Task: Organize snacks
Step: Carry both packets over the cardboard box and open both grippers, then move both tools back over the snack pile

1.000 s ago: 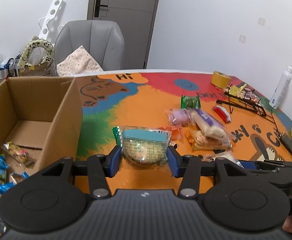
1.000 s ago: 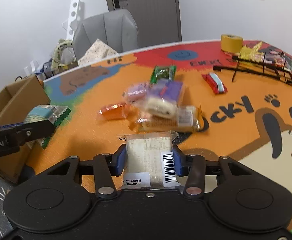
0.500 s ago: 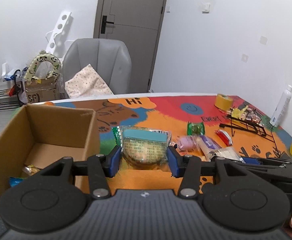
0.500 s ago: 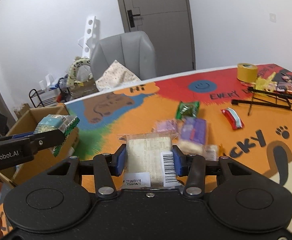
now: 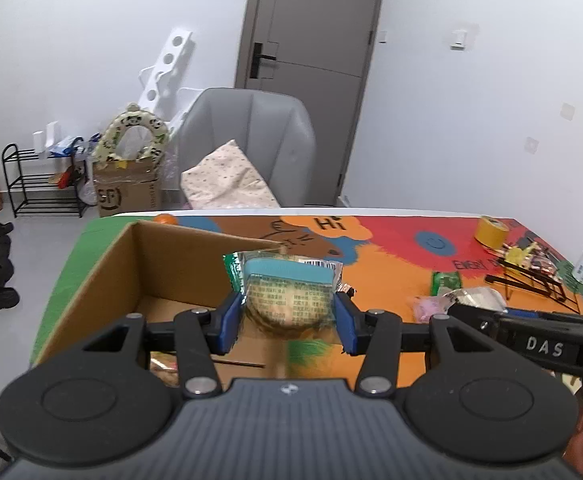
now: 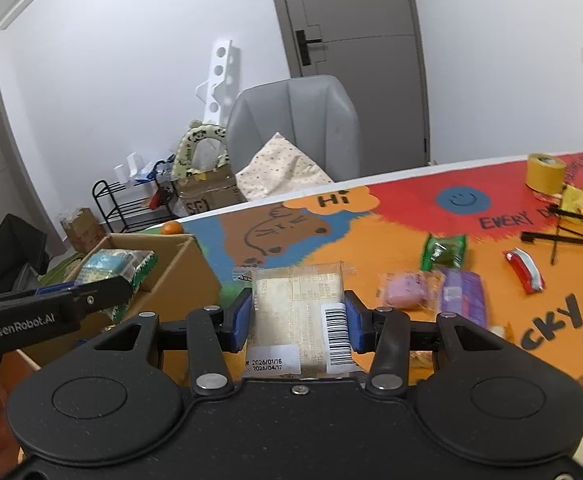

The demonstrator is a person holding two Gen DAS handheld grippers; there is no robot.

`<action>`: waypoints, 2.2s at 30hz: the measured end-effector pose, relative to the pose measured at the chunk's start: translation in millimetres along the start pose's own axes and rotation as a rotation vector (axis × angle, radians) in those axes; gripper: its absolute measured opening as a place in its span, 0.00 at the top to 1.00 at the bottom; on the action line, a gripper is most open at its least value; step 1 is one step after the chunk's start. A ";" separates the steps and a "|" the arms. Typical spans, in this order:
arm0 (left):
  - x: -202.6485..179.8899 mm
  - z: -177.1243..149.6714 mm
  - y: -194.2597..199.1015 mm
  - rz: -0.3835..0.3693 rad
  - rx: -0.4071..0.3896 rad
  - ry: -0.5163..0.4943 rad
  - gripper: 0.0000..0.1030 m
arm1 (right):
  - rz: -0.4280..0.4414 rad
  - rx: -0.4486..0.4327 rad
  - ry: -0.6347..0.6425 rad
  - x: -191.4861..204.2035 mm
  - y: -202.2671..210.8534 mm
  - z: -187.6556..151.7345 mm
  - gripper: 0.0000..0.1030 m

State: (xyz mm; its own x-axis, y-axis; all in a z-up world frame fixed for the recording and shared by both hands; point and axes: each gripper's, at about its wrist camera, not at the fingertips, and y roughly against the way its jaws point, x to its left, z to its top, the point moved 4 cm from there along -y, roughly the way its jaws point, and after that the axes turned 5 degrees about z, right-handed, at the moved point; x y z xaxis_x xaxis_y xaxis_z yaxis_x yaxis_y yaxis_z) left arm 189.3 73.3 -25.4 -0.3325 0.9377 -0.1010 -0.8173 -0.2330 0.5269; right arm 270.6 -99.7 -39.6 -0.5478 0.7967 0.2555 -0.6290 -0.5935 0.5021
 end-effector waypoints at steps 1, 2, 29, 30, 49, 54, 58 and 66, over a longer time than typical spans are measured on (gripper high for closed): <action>3.1 0.5 -0.5 0.005 0.000 0.004 0.53 | 0.005 -0.001 0.005 3.4 -1.0 1.8 0.57; 7.0 0.7 -1.3 0.011 0.001 0.010 0.53 | 0.009 -0.001 0.008 6.2 -1.5 2.7 0.57; 71.1 -20.8 -9.3 0.053 0.115 0.113 0.47 | 0.137 0.044 0.099 95.5 -44.6 18.9 0.57; 74.9 -19.8 -7.9 0.056 0.111 0.124 0.47 | 0.142 0.046 0.101 97.9 -45.7 18.7 0.57; 99.2 -2.5 9.7 0.118 0.054 0.159 0.26 | 0.295 0.010 0.021 121.0 -49.9 30.1 0.37; 93.2 0.9 8.0 0.149 0.037 0.136 0.14 | 0.262 -0.004 -0.011 99.8 -39.9 31.5 0.29; 85.4 0.3 5.9 0.139 0.039 0.134 0.12 | 0.214 -0.006 -0.027 79.4 -31.6 27.3 0.22; 64.8 0.2 3.4 0.110 0.035 0.098 0.10 | 0.153 0.016 -0.040 50.9 -22.2 11.9 0.12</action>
State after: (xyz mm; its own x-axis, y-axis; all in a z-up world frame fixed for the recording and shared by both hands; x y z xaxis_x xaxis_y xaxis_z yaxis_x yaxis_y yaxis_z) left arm 165.1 133.4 -30.0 -0.4649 0.8769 -0.1224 -0.7572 -0.3222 0.5682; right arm 263.2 -44.7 -28.0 -0.6142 0.7009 0.3626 -0.5307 -0.7069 0.4676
